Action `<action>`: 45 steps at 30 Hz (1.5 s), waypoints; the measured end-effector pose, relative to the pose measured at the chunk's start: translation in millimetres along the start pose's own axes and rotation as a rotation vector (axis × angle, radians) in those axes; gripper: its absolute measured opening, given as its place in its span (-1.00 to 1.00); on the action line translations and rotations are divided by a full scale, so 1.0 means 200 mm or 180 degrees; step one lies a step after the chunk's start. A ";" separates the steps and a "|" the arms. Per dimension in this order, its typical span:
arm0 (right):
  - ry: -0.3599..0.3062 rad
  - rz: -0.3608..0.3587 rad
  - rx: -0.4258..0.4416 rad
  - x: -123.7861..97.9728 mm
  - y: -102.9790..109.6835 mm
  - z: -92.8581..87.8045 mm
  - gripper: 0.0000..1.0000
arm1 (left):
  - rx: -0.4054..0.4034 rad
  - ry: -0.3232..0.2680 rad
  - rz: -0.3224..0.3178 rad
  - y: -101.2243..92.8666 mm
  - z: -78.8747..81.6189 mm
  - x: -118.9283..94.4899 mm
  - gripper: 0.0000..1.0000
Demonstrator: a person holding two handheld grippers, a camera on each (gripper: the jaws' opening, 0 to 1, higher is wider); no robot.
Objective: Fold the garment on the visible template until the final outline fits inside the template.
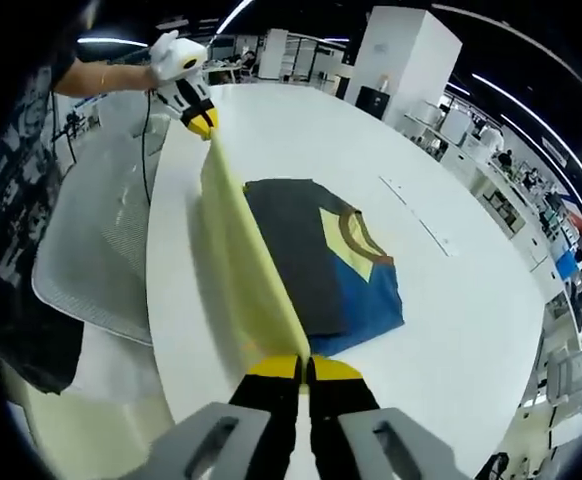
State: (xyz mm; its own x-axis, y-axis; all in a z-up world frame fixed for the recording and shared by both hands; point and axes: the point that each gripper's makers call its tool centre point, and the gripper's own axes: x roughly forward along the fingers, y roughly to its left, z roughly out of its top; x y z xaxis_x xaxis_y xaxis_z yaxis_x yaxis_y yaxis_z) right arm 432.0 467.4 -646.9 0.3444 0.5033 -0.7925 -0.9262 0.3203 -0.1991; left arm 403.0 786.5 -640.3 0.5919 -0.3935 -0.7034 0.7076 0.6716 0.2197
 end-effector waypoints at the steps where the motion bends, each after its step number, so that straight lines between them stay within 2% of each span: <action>1: -0.0010 -0.0017 0.0014 0.00 -0.02 0.00 -1.00 | -0.0002 -0.0023 0.0042 0.02 0.01 0.00 -1.00; 7: -0.0092 -0.0177 0.0021 0.00 -0.12 0.06 -1.00 | 0.0187 -0.0084 0.0412 0.12 0.09 0.05 -1.00; 10: -0.0098 -0.0275 0.0014 0.01 -0.17 0.07 -1.00 | 0.0124 -0.0125 0.0528 0.17 0.12 0.06 -1.00; 14: -0.0150 -0.0384 0.0034 0.02 -0.24 0.11 -1.00 | 0.0258 -0.0123 0.0719 0.23 0.15 0.07 -1.00; 20: -0.0236 -0.0553 0.0149 0.04 -0.33 0.15 -1.00 | 0.0251 -0.0107 0.0775 0.28 0.17 0.11 -1.00; 25: -0.0265 -0.0700 0.0232 0.07 -0.42 0.17 -1.00 | 0.0181 -0.0170 0.0911 0.35 0.22 0.14 -1.00; 32: -0.0312 -0.0843 0.0447 0.11 -0.53 0.19 -1.00 | 0.0292 -0.0142 0.1075 0.44 0.27 0.22 -1.00; 34: -0.0324 -0.0844 0.0502 0.14 -0.56 0.18 -1.00 | 0.0281 -0.0133 0.1107 0.48 0.27 0.25 -1.00; 37: -0.0326 -0.0866 0.0563 0.18 -0.60 0.18 -1.00 | 0.0119 -0.0139 0.1113 0.52 0.28 0.30 -1.00; 45: -0.0246 -0.0835 0.0673 0.32 -0.67 0.14 -1.00 | 0.0136 -0.0008 0.1126 0.58 0.24 0.44 -1.00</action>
State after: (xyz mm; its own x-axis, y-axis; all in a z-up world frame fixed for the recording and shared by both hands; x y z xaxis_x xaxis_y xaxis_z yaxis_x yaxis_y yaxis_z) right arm 583.2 478.7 -655.0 0.5847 0.4385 -0.6825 -0.7549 0.6021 -0.2599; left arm 556.4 799.6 -644.2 0.8041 -0.1427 -0.5772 0.4741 0.7397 0.4776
